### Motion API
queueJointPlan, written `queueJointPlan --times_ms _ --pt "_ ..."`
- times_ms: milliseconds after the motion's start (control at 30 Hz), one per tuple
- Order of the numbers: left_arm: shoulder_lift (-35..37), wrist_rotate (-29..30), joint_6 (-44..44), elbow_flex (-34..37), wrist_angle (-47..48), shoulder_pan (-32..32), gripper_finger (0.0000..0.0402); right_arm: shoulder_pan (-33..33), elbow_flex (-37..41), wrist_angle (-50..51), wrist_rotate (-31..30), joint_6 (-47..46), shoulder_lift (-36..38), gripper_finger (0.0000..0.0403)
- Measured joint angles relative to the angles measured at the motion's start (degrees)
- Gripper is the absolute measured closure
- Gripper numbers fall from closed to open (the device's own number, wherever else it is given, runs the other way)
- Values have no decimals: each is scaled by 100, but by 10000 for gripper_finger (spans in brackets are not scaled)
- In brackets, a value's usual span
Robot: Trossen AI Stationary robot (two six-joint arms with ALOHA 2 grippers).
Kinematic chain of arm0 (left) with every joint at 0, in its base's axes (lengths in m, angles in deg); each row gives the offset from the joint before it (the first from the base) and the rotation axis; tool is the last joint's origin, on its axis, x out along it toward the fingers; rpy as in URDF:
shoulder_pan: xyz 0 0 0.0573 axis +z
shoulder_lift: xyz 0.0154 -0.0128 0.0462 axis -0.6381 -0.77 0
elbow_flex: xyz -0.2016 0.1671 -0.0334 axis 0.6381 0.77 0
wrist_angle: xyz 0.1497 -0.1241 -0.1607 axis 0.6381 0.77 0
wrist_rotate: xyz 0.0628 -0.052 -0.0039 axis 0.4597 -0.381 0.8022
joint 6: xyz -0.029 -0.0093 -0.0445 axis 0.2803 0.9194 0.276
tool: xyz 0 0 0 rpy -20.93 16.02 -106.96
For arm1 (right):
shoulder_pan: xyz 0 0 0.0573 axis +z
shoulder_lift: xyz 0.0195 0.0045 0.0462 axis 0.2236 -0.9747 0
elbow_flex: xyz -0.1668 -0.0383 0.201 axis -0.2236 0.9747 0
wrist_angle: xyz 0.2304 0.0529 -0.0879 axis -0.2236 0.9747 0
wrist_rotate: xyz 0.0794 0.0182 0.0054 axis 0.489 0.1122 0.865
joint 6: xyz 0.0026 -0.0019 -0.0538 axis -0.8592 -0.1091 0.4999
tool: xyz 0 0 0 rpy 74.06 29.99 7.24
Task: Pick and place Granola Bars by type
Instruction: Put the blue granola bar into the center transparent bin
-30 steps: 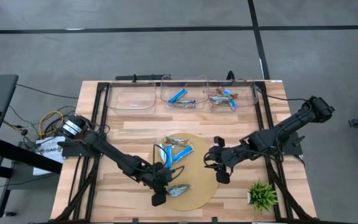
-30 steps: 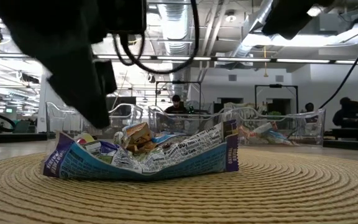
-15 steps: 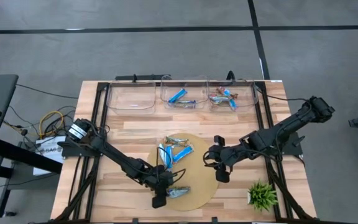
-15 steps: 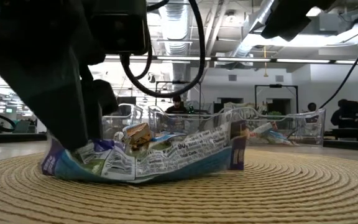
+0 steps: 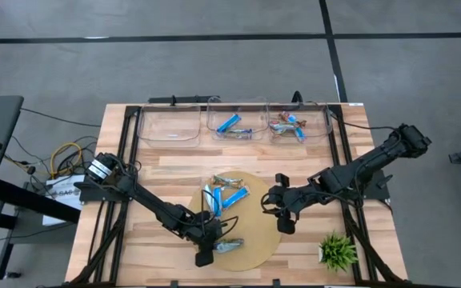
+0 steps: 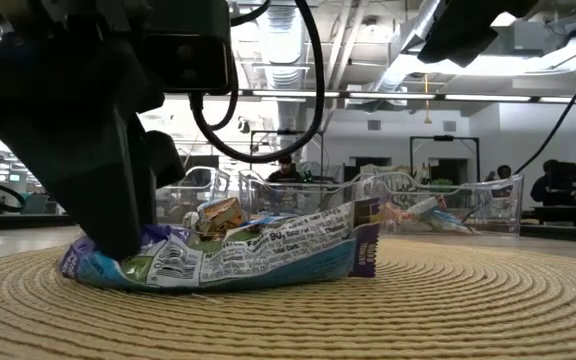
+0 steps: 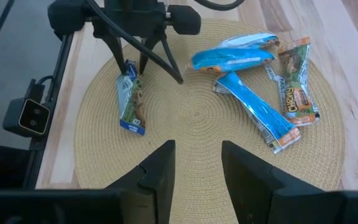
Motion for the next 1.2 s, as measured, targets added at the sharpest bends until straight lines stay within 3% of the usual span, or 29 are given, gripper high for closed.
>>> queueJointPlan --times_ms 300,567,700,867,1067,1200 --pt "2 -106 228 0 -15 3 386 0 0 0 0 0 0 280" --pt "183 148 561 -124 -60 94 364 -25 0 -218 -10 0 0 280" --pt "461 598 673 -253 359 261 374 -182 -2 -406 -66 -66 50 280" --pt "1079 1267 672 -400 1006 585 387 -486 -4 -463 -625 -139 327 280" --pt "1840 1696 203 -455 1711 1404 374 -996 -6 -620 -1478 198 813 280" --pt "2134 1683 -438 -460 1757 2254 377 -1458 -17 -872 -1663 629 948 280"
